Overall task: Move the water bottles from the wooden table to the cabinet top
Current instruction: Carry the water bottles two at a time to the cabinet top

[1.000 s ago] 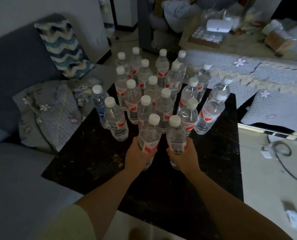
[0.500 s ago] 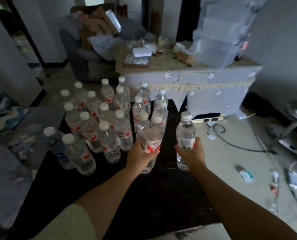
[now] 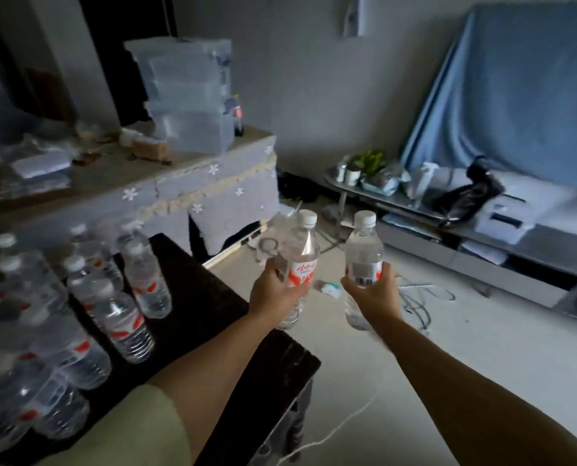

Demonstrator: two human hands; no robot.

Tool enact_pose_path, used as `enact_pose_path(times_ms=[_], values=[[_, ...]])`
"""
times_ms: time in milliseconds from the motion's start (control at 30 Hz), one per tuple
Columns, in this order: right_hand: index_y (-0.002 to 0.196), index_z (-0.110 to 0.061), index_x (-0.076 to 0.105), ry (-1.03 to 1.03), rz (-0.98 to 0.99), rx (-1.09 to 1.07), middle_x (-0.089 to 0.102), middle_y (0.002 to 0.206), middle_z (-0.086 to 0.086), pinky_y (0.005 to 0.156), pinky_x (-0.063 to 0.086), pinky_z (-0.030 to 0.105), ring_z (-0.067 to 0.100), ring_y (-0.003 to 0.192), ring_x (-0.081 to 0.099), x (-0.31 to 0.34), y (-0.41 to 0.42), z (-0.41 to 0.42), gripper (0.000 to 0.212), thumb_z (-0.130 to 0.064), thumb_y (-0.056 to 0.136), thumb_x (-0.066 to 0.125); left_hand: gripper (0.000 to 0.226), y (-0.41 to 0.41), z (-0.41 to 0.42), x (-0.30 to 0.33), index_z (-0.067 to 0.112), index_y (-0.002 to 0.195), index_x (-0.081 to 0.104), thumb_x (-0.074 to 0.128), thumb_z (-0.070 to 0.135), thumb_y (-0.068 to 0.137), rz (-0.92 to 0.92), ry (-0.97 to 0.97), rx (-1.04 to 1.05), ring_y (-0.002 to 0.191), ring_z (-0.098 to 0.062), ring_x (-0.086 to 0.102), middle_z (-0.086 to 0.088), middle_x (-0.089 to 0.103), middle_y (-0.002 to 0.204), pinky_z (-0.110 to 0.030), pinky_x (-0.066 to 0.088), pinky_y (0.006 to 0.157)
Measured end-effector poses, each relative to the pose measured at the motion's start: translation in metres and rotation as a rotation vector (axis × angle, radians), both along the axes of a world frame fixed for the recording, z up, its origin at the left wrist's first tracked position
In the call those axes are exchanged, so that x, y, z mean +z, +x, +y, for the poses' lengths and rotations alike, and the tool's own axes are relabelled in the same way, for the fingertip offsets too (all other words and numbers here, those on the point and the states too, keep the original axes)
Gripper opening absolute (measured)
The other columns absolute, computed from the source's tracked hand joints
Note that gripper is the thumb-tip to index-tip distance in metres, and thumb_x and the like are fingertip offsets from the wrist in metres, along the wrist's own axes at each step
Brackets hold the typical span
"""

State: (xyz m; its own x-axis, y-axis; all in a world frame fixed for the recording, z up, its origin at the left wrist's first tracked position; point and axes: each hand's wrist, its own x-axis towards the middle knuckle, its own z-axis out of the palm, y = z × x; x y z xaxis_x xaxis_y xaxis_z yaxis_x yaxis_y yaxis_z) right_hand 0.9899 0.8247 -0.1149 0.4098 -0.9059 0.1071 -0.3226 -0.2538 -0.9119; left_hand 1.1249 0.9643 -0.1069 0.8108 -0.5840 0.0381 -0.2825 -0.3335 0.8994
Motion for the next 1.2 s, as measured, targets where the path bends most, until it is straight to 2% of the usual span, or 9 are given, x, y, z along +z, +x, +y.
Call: enact_pose_path(times_ms=[67, 333, 433, 567, 700, 767, 900, 1033, 1200], values=[[0.121, -0.013, 0.048, -0.014, 0.000, -0.094, 0.062, 0.108, 0.005, 0.074, 0.046, 0.030, 0.023, 0.093, 0.061, 0.007, -0.038, -0.020, 0.066, -0.029, 0.068, 0.085, 0.053, -0.025, -0.034, 0.007, 0.033, 0.102, 0.046, 0.080, 0.048, 0.065, 0.001, 0.004, -0.095, 0.082, -0.011, 0.062, 0.014, 0.063, 0.091, -0.022, 0.043, 0.070], [0.114, -0.014, 0.050, -0.042, -0.014, -0.446, 0.062, 0.105, 0.005, 0.059, 0.039, 0.015, 0.019, 0.087, 0.060, 0.020, -0.225, -0.074, 0.062, -0.027, 0.066, 0.086, 0.054, -0.178, -0.147, 0.024, 0.035, 0.100, 0.043, 0.080, 0.052, 0.064, -0.008, -0.035, -0.466, 0.083, -0.013, 0.060, 0.014, 0.060, 0.092, -0.024, 0.044, 0.069], [0.116, -0.016, 0.048, -0.047, -0.012, -0.534, 0.061, 0.104, 0.002, 0.062, 0.040, 0.016, 0.018, 0.088, 0.060, 0.020, -0.299, -0.081, 0.063, -0.026, 0.066, 0.086, 0.056, -0.246, -0.174, 0.025, 0.034, 0.103, 0.043, 0.080, 0.051, 0.065, -0.007, -0.043, -0.590, 0.081, -0.009, 0.059, 0.016, 0.060, 0.094, -0.020, 0.041, 0.064], [0.117, -0.015, 0.046, -0.052, 0.022, -0.640, 0.058, 0.100, -0.001, 0.057, 0.035, 0.012, 0.008, 0.078, 0.054, 0.020, -0.391, -0.085, 0.063, -0.025, 0.068, 0.085, 0.059, -0.338, -0.199, 0.021, 0.031, 0.107, 0.043, 0.080, 0.050, 0.065, -0.009, -0.034, -0.715, 0.088, -0.013, 0.059, 0.010, 0.062, 0.103, -0.027, 0.048, 0.076], [0.118, -0.011, 0.045, -0.057, 0.059, -0.762, 0.058, 0.102, 0.004, 0.056, 0.035, 0.011, 0.016, 0.082, 0.057, 0.019, -0.476, -0.084, 0.065, -0.025, 0.069, 0.085, 0.057, -0.422, -0.218, 0.017, 0.029, 0.106, 0.044, 0.081, 0.047, 0.065, 0.005, -0.017, -0.816, 0.086, -0.014, 0.058, 0.008, 0.063, 0.104, -0.024, 0.044, 0.071], [0.118, -0.009, 0.045, -0.060, 0.062, -0.817, 0.059, 0.105, 0.008, 0.058, 0.039, 0.015, 0.020, 0.086, 0.057, 0.019, -0.504, -0.083, 0.065, -0.025, 0.068, 0.085, 0.059, -0.452, -0.224, 0.015, 0.027, 0.109, 0.045, 0.081, 0.046, 0.066, 0.014, -0.007, -0.859, 0.088, -0.014, 0.058, 0.006, 0.063, 0.107, -0.022, 0.040, 0.069], [0.117, -0.009, 0.045, -0.043, 0.048, -0.909, 0.058, 0.108, 0.013, 0.073, 0.045, 0.032, 0.025, 0.091, 0.058, 0.019, -0.550, -0.086, 0.064, -0.027, 0.069, 0.084, 0.062, -0.503, -0.243, 0.009, 0.026, 0.113, 0.045, 0.080, 0.047, 0.067, 0.012, 0.013, -0.964, 0.092, -0.016, 0.059, 0.002, 0.064, 0.117, -0.024, 0.042, 0.075], [0.119, -0.008, 0.044, -0.025, 0.024, -0.952, 0.058, 0.111, 0.014, 0.085, 0.052, 0.041, 0.028, 0.098, 0.059, 0.016, -0.581, -0.099, 0.065, -0.024, 0.070, 0.084, 0.067, -0.542, -0.275, 0.003, 0.023, 0.120, 0.044, 0.079, 0.048, 0.069, -0.004, 0.041, -1.033, 0.105, -0.023, 0.062, 0.000, 0.062, 0.123, -0.025, 0.044, 0.080], [0.119, -0.008, 0.045, -0.018, 0.068, -0.992, 0.059, 0.111, 0.013, 0.085, 0.051, 0.040, 0.028, 0.098, 0.059, 0.008, -0.604, -0.147, 0.064, -0.026, 0.071, 0.084, 0.070, -0.569, -0.334, -0.007, 0.022, 0.124, 0.043, 0.078, 0.049, 0.070, -0.008, 0.061, -1.077, 0.109, -0.024, 0.061, -0.001, 0.060, 0.126, -0.026, 0.043, 0.083]])
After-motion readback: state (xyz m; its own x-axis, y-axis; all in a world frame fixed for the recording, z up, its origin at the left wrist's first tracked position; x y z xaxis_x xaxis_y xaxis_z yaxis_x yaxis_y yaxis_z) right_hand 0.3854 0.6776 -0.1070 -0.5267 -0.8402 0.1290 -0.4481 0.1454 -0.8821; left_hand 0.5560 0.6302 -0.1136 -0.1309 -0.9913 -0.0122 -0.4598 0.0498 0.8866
